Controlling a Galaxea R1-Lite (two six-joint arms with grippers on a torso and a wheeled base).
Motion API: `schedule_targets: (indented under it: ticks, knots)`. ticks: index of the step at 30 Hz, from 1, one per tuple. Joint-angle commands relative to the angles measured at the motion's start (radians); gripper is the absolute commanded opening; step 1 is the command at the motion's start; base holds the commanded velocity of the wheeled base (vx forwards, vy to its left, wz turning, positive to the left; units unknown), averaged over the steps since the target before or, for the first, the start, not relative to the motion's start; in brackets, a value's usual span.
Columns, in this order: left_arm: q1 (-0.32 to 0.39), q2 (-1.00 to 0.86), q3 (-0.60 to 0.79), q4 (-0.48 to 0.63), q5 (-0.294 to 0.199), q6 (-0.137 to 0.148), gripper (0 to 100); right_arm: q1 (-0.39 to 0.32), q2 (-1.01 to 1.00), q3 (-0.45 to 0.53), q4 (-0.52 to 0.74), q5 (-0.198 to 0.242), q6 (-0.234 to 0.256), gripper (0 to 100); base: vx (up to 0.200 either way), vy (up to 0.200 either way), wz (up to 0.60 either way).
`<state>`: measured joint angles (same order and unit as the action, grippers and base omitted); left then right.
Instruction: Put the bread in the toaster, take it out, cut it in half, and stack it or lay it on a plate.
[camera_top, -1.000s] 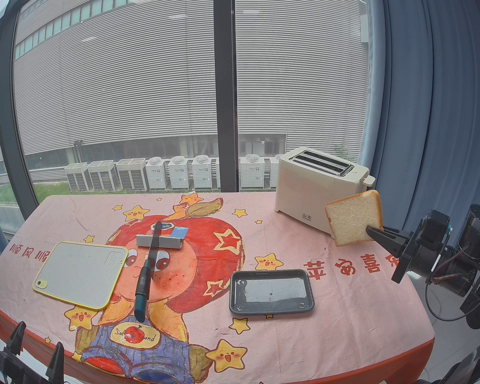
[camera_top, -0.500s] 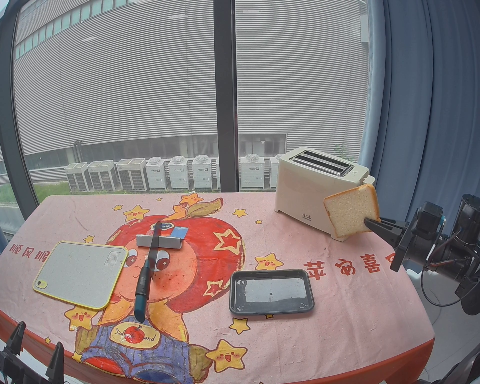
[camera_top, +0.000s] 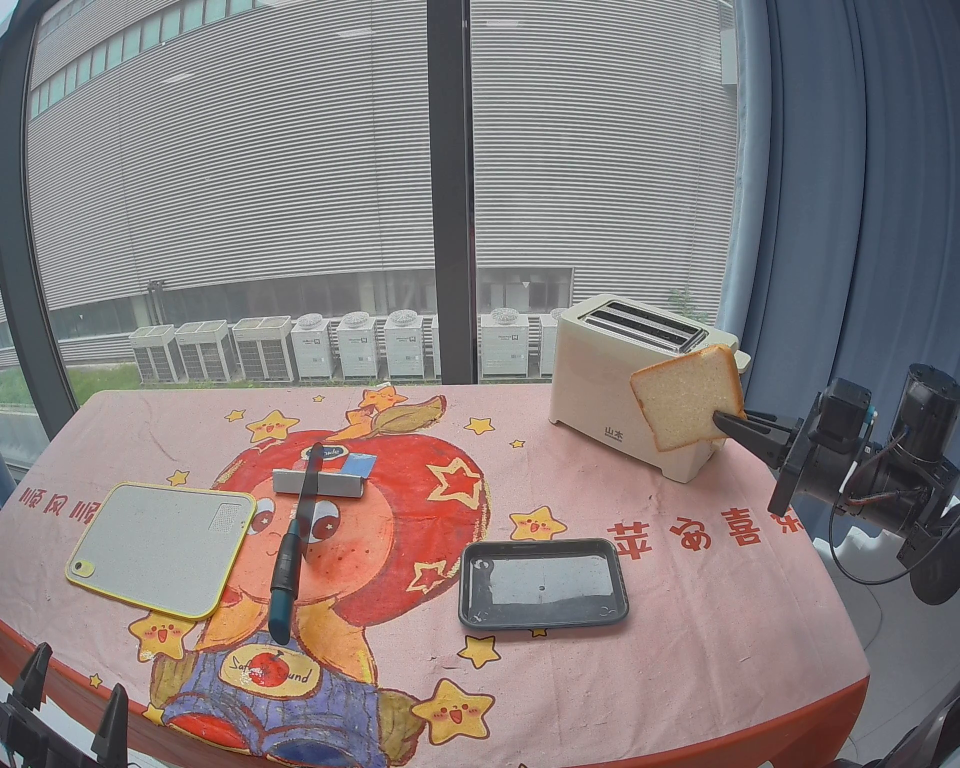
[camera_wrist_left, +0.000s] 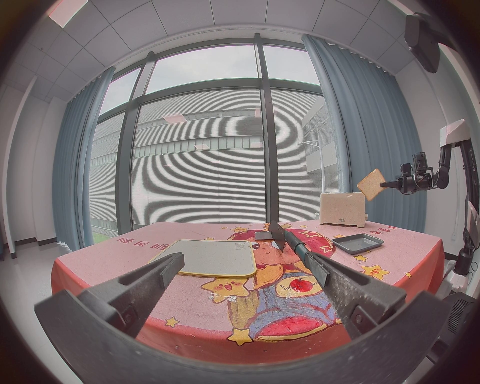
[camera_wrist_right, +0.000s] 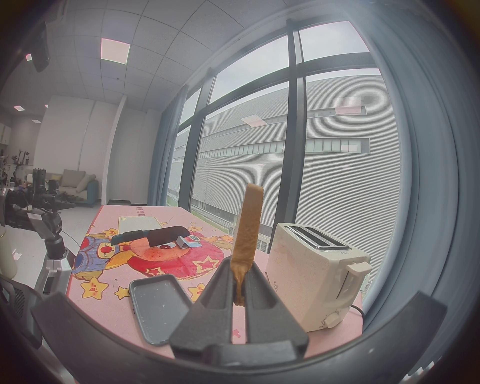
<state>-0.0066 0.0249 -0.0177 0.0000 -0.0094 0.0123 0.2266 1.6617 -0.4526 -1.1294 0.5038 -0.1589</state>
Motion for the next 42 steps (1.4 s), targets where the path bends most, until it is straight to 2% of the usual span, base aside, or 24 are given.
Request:
schedule_targets:
  ticks: [1,11,17,22,42]
  knots:
    - [0.000,0.000,0.018,0.000,0.000,0.000,100,-0.012,0.039,-0.040,-0.003,0.007,-0.001,0,0.000,0.000,0.00]
    - [0.000,0.000,0.016,0.000,0.000,0.000,100,-0.020,0.072,-0.132,0.010,0.024,0.001,0,0.000,0.000,0.00]
    - [0.000,0.000,0.016,0.000,0.000,0.000,100,-0.064,0.115,-0.207,0.010,0.030,0.001,0,0.000,0.000,0.00]
    - [0.000,0.000,0.016,0.000,0.000,0.000,100,-0.099,0.153,-0.275,0.010,0.061,0.002,0,0.000,0.000,0.00]
    - [0.000,0.000,0.016,0.000,0.000,0.000,100,-0.151,0.311,-0.492,0.010,0.090,0.006,0,0.000,0.000,0.00]
